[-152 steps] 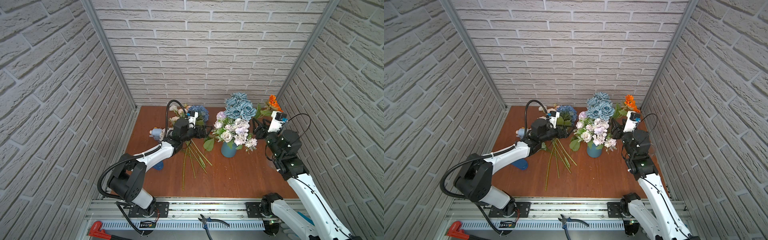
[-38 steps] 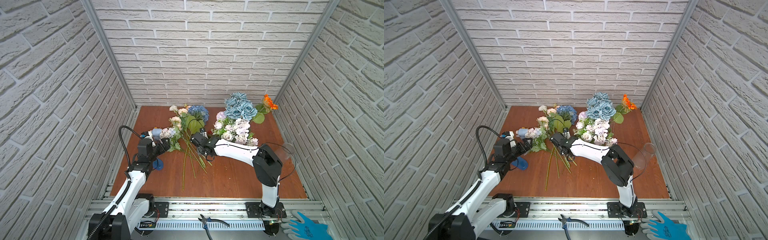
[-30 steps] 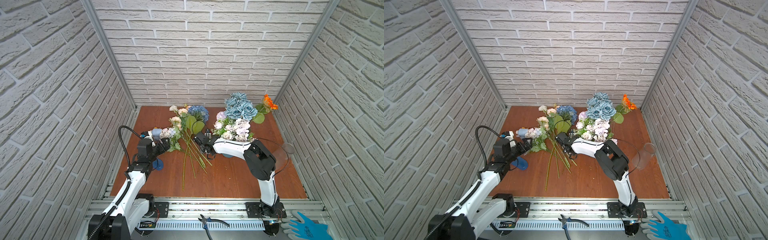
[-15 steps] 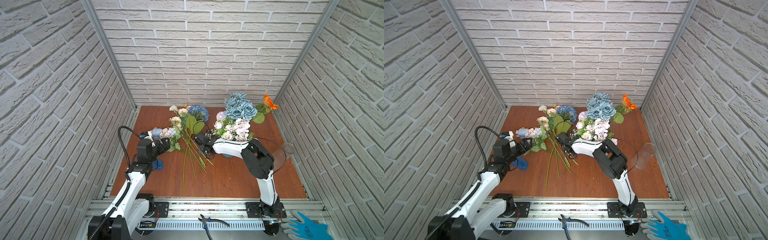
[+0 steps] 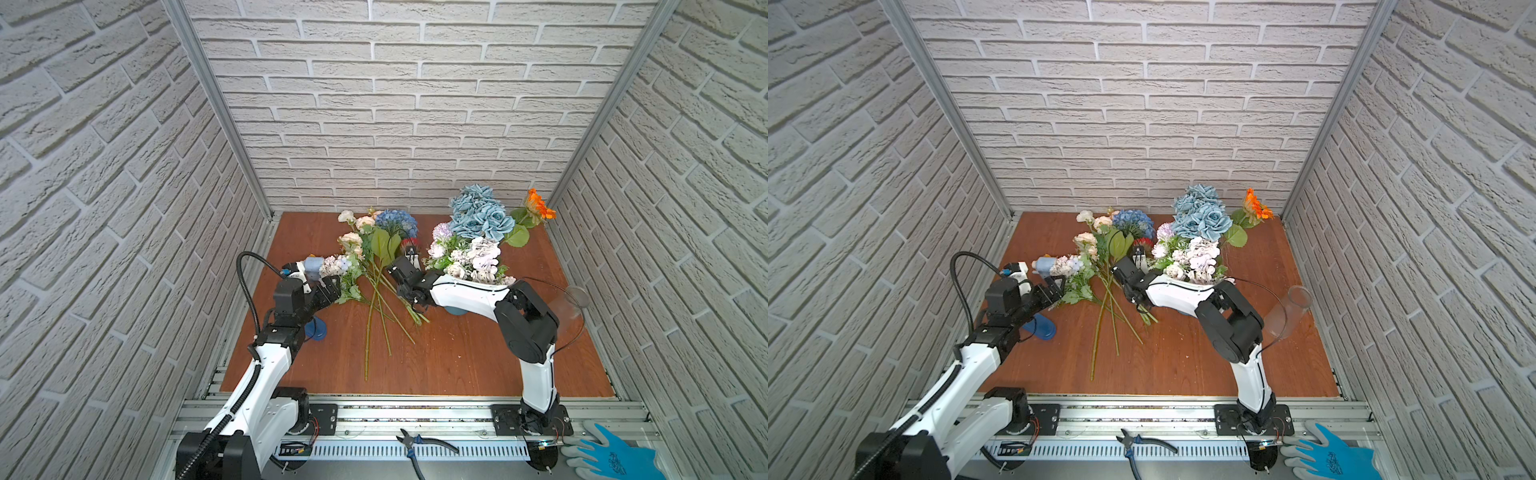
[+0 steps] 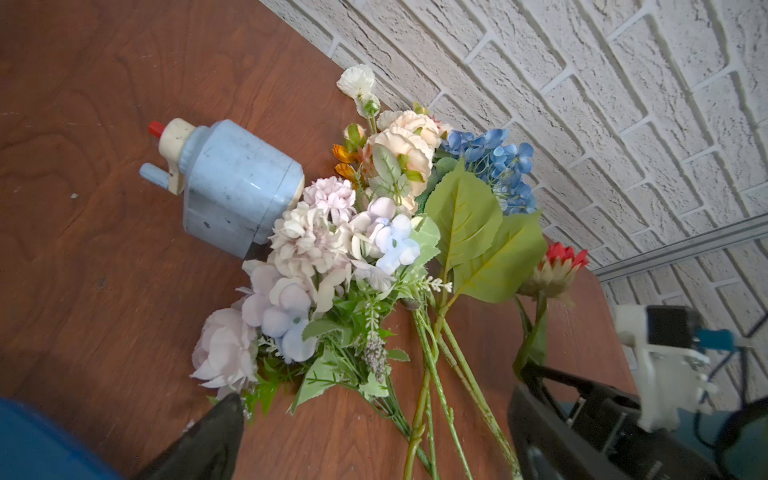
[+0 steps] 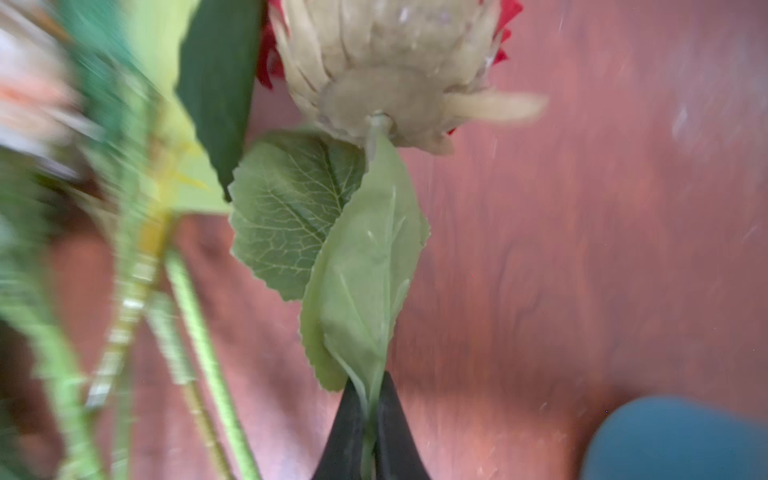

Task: Arrange the flowers into the vase
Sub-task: 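Close the right gripper on the red gerbera stem and lift, then carry the red gerbera with the right gripper past the vase, raised high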

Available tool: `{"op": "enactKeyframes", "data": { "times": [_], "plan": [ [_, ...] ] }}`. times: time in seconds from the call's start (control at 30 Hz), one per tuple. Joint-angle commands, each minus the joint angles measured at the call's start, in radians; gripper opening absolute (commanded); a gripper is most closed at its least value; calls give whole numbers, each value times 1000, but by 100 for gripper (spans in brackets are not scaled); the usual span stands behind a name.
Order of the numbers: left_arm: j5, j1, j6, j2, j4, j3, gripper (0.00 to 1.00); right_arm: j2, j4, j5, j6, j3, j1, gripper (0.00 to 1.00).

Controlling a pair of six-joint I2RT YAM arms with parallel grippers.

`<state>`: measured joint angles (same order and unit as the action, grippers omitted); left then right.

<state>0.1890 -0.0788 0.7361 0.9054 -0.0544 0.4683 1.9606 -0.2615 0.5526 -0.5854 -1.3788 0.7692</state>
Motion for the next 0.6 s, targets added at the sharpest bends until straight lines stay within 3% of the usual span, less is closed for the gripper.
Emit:
{"op": "enactKeyframes", "data": {
  "times": [0.0, 0.17, 0.33, 0.57],
  "plan": [
    [43, 1, 10, 12, -104, -21, 98, -98, 283, 100, 210, 71, 37, 6],
    [83, -9, 26, 69, -159, -23, 98, -124, 471, 111, 378, 91, 62, 6],
    [85, -33, 24, 94, -187, -20, 98, -133, 521, 4, 438, 50, 68, 6],
    [102, -71, 17, 113, -217, -14, 98, -304, 502, -102, 500, 38, 65, 6]
  ]
}}
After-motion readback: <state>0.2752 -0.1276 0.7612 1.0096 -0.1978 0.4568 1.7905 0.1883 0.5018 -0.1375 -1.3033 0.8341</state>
